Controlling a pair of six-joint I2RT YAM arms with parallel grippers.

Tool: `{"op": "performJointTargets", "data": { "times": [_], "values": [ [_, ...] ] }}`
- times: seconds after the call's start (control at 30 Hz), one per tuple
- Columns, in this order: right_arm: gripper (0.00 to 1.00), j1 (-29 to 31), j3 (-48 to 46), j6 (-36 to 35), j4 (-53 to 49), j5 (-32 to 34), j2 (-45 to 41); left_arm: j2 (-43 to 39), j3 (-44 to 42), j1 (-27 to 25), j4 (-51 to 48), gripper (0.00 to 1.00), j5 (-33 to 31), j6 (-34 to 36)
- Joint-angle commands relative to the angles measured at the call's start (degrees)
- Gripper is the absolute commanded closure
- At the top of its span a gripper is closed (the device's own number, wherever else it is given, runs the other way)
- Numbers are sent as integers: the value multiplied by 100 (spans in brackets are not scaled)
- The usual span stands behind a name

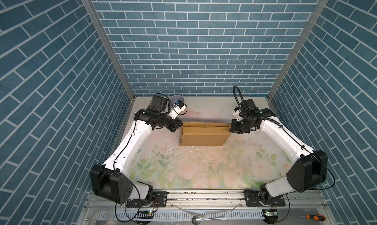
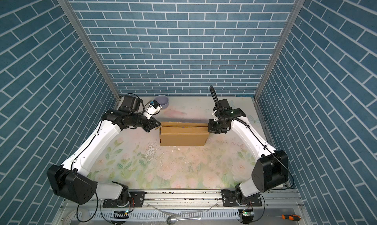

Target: Fold the paper box

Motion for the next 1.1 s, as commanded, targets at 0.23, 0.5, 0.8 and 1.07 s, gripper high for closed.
{"op": "performJointTargets", "data": {
  "times": [0.23, 0.5, 0.8, 1.07],
  "values": [
    [100, 398, -176, 1143, -231, 352, -17, -211, -20, -133, 219, 100, -682, -2376],
    [100, 444, -438, 1728, 149, 207, -164, -551, -696, -337, 1071, 100, -1044, -2846],
    [100, 484, -556, 1886, 233, 170, -254, -1197, -2268, -340, 2795, 100, -1634, -3435],
    [100, 549, -672, 2067, 387, 187, -272, -1544, -2946, -435, 3325, 100, -1811, -3890]
  ]
}}
